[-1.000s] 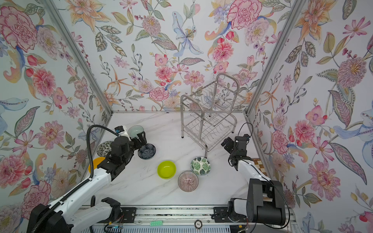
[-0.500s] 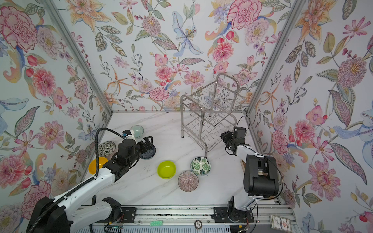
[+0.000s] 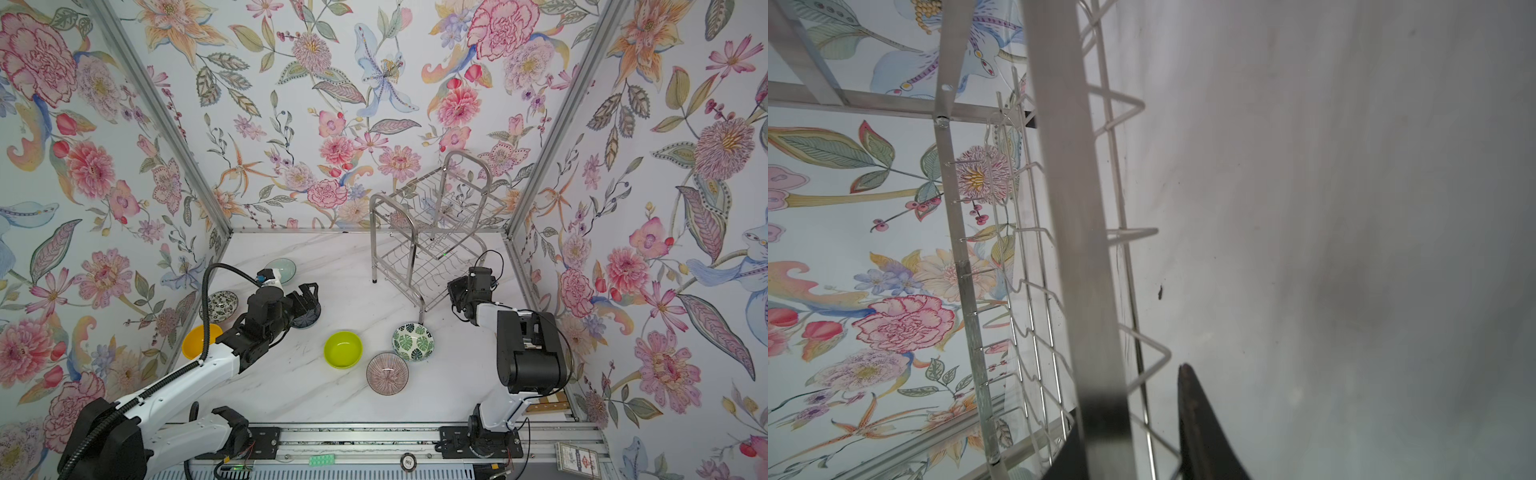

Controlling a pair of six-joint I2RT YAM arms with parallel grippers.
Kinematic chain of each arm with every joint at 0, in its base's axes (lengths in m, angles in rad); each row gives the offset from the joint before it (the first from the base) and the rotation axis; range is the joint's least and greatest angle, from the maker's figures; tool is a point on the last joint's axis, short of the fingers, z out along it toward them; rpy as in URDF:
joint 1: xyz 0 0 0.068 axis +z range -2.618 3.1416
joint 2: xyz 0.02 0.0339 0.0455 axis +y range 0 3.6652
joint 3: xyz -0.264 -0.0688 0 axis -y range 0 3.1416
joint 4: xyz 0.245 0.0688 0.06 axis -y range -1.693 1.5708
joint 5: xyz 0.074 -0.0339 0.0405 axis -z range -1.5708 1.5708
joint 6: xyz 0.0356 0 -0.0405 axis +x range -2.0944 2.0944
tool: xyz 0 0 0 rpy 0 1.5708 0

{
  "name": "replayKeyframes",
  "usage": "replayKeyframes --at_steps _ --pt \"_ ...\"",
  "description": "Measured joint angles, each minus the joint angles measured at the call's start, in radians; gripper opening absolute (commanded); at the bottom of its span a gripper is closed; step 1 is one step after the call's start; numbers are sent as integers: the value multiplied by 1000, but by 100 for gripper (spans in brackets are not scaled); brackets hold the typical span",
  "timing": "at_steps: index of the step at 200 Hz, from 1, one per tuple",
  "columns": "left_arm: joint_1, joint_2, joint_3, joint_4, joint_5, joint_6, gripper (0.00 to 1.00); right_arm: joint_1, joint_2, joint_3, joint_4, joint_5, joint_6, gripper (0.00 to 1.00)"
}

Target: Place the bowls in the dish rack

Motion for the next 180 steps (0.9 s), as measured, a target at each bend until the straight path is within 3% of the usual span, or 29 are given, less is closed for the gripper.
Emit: replayKeyframes --at_steps 61,108,135,161,180 --pt "-4 32 0 8 19 -15 99 163 5 -32 97 117 242 19" --pt "-5 32 0 8 25 -15 99 265 34 63 -35 163 344 27" --pt "-5 32 0 8 25 -14 99 308 54 103 -61 126 377 41" --pt "-5 32 0 8 26 -11 99 323 50 135 -84 72 312 54" --pt "-5 32 0 8 26 3 99 322 -1 122 -111 50 208 75"
